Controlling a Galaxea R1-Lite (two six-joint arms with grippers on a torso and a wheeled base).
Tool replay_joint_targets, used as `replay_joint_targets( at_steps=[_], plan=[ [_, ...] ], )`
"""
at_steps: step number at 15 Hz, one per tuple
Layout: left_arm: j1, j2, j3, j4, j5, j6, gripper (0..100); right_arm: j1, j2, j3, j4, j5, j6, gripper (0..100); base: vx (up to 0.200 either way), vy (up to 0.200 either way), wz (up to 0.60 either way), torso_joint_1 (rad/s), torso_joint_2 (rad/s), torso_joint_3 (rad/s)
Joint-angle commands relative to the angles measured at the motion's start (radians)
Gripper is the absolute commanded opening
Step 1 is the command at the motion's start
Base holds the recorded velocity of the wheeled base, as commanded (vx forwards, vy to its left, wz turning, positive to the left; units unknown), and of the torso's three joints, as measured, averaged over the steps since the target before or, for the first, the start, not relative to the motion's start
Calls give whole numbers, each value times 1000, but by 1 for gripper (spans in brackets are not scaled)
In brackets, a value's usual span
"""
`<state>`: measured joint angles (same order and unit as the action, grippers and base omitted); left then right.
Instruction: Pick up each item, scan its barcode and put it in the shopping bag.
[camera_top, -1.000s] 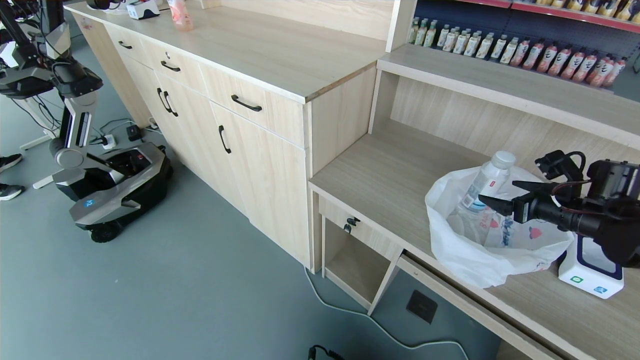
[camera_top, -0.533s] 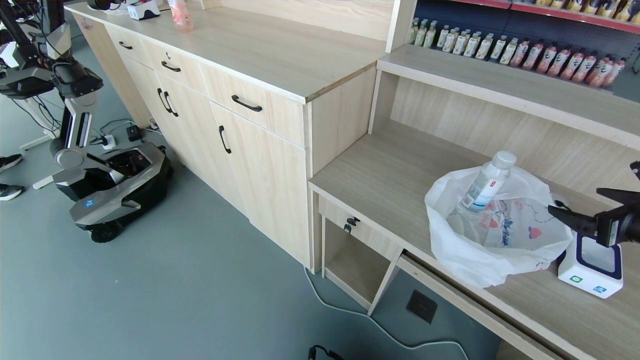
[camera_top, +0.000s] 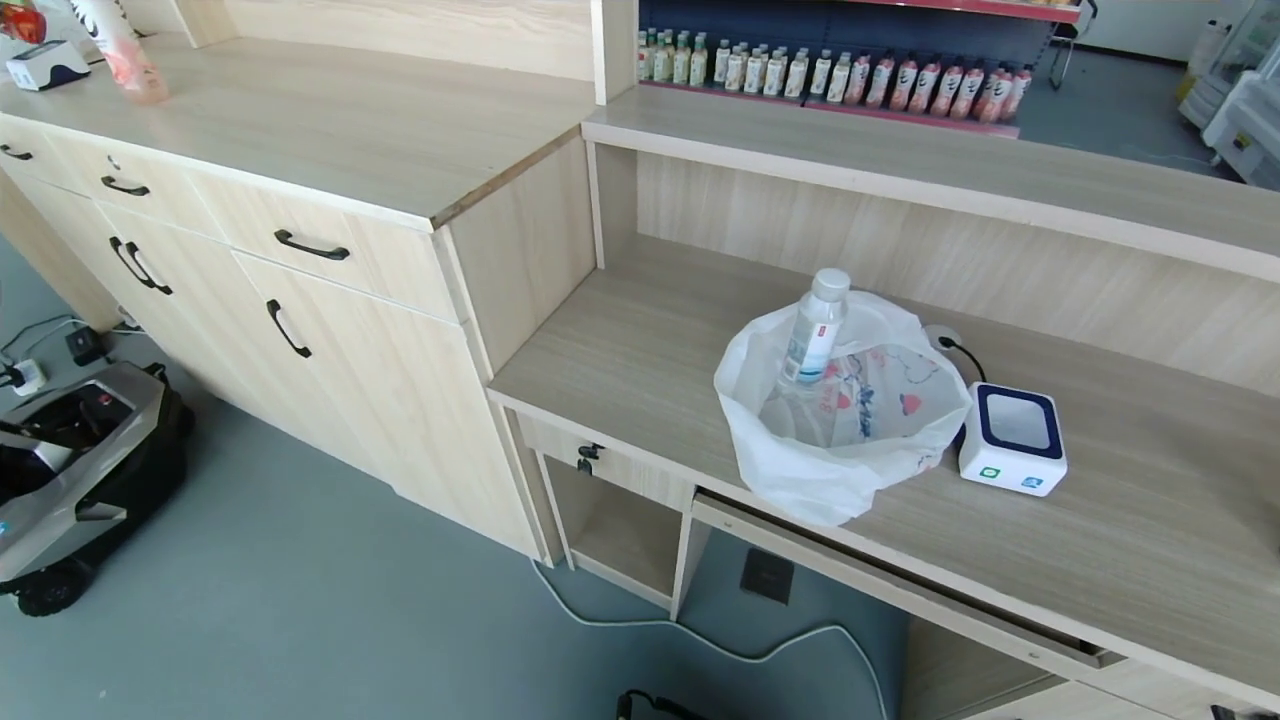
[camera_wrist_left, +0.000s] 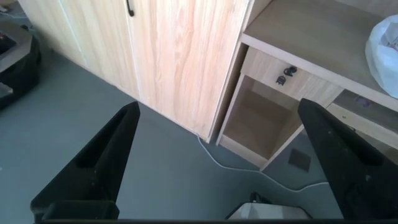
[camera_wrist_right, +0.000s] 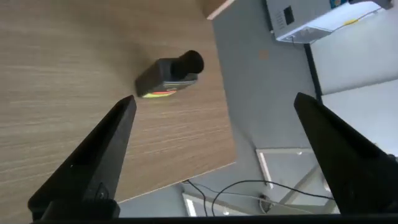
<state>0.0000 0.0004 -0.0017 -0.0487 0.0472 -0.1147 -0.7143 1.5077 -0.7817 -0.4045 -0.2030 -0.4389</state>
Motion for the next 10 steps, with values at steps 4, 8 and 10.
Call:
replay_joint_targets(
  at_steps=[4, 8, 10],
  plan=[
    [0, 0, 0, 0, 0, 0, 100, -191, 335, -197, -40, -39, -150, 100, 0, 0, 0, 0, 0, 0],
    [0, 0, 0, 0, 0, 0, 100, -179, 399, -188, -74, -38, -153, 100, 0, 0, 0, 0, 0, 0],
    [0, 0, 0, 0, 0, 0, 100, -180, 405, -143, -154, -39, -202, 100, 0, 0, 0, 0, 0, 0]
  ],
)
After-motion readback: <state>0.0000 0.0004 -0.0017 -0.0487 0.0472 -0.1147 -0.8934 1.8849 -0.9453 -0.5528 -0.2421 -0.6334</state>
